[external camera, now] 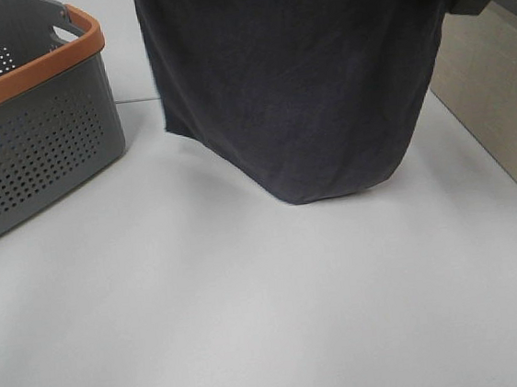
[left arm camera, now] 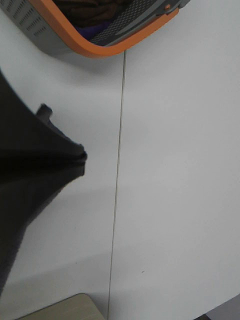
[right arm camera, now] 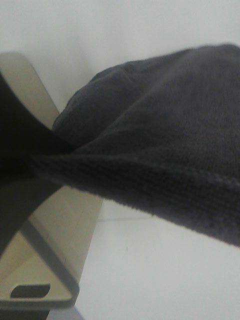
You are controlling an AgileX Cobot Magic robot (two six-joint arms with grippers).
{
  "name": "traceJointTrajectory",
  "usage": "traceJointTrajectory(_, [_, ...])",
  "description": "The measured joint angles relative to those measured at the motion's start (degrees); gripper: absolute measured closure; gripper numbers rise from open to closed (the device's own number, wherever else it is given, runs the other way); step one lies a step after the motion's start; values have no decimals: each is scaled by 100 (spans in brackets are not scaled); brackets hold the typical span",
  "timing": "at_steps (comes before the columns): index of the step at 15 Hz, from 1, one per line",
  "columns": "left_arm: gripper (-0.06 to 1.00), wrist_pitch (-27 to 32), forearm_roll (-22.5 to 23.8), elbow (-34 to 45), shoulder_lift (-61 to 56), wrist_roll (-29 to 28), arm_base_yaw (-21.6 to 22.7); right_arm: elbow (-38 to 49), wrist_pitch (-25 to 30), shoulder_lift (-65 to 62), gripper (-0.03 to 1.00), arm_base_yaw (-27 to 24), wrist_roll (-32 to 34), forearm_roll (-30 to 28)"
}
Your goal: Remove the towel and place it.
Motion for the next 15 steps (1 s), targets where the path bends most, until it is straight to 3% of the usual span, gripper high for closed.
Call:
traceJointTrajectory(5, [94, -1289, 676, 516, 23, -1249, 52, -23, -1822, 17, 95, -922, 1060, -74])
traceJointTrajectory(7, [94, -1948, 751, 539, 155, -1553, 218, -23, -2659, 149, 95, -1157, 1387, -29])
traceJointTrajectory(11, [94, -3598, 831, 539, 613, -1398, 659, -92, -3684, 768, 95, -1272, 1495, -132])
traceJointTrajectory(15, [94, -4733, 1037, 544, 1140, -1272, 1037, -384, -4641, 1581, 95, -1415, 1495, -378])
